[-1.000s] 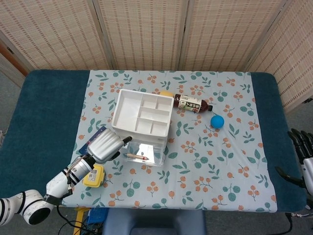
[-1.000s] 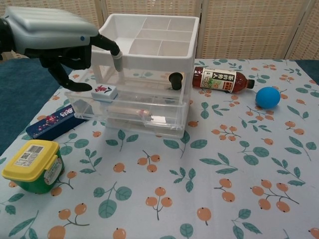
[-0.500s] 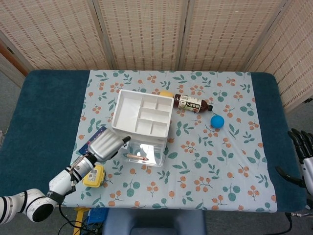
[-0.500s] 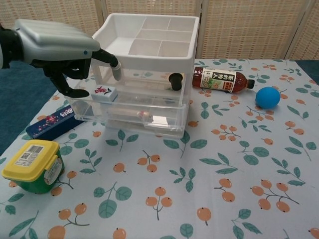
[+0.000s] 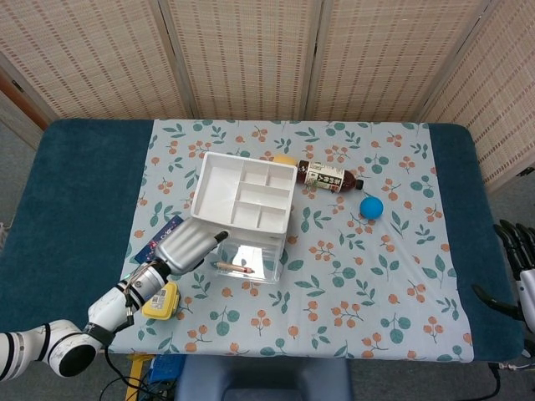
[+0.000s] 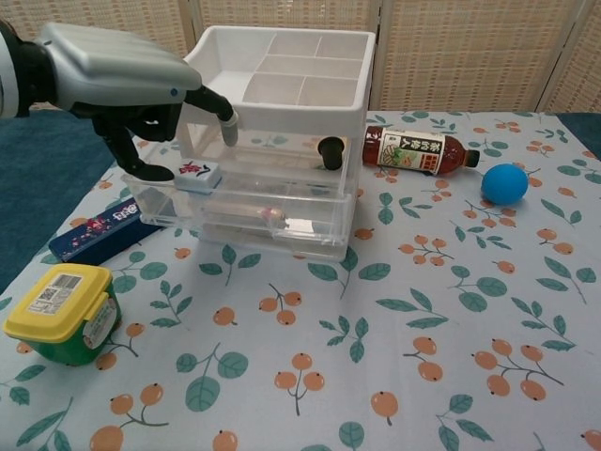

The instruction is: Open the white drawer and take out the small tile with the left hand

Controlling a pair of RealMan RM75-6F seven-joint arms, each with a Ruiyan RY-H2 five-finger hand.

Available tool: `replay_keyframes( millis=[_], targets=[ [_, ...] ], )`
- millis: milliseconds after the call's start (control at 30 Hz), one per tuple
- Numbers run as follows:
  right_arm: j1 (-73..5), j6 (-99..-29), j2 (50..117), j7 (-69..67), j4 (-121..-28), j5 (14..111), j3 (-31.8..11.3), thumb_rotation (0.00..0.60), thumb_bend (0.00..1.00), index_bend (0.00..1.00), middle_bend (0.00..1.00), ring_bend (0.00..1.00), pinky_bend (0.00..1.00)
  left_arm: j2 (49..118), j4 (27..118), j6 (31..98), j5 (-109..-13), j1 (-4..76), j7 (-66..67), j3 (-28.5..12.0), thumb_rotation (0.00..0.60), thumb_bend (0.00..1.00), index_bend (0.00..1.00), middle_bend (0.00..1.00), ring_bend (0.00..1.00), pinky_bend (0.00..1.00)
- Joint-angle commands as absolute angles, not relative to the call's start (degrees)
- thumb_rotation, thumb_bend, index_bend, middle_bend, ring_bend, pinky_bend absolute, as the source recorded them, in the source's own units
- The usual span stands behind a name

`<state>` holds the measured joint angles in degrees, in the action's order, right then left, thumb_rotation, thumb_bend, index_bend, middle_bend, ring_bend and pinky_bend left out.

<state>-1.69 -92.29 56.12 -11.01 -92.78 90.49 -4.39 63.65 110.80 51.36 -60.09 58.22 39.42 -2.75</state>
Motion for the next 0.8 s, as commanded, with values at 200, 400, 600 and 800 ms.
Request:
replay_keyframes(
  millis=[200,400,600,800],
  targets=[
    [-1.7,-92.1,56.2,-11.3,-92.5,90.3,-4.4,0.600,0.20,0.00,0.04,0.00,0.00,64.6,110.4,50.6,-57.8,59.7,41.2,-3.2,0.600,0.29,0.27,0.99,1.00,1.00],
    [-1.7,-92.0,56.3,-11.5,-92.2,90.1,-4.5,0.600,0.20,0.00,0.04,0.00,0.00,65.7,109.8,50.3,-55.5,60.8,42.8,-3.1,0.600,0.29,0.27,0.99,1.00,1.00],
    [-1.7,-91.8,56.4,-11.6,-92.0,90.0,-4.5,0.600,0.20,0.00,0.04,0.00,0.00,66.5,109.2,50.5,-54.0,61.5,44.1,-2.8,0.600,0.29,0.27,0.99,1.00,1.00],
    [-1.8,-91.7,56.5,-11.8,-91.9,90.0,-4.5,0.600,0.20,0.00,0.04,0.00,0.00,66.9,108.9,50.6,-53.0,62.1,45.1,-2.2,0.600,0.29,0.28,0.99,1.00,1.00]
  ],
)
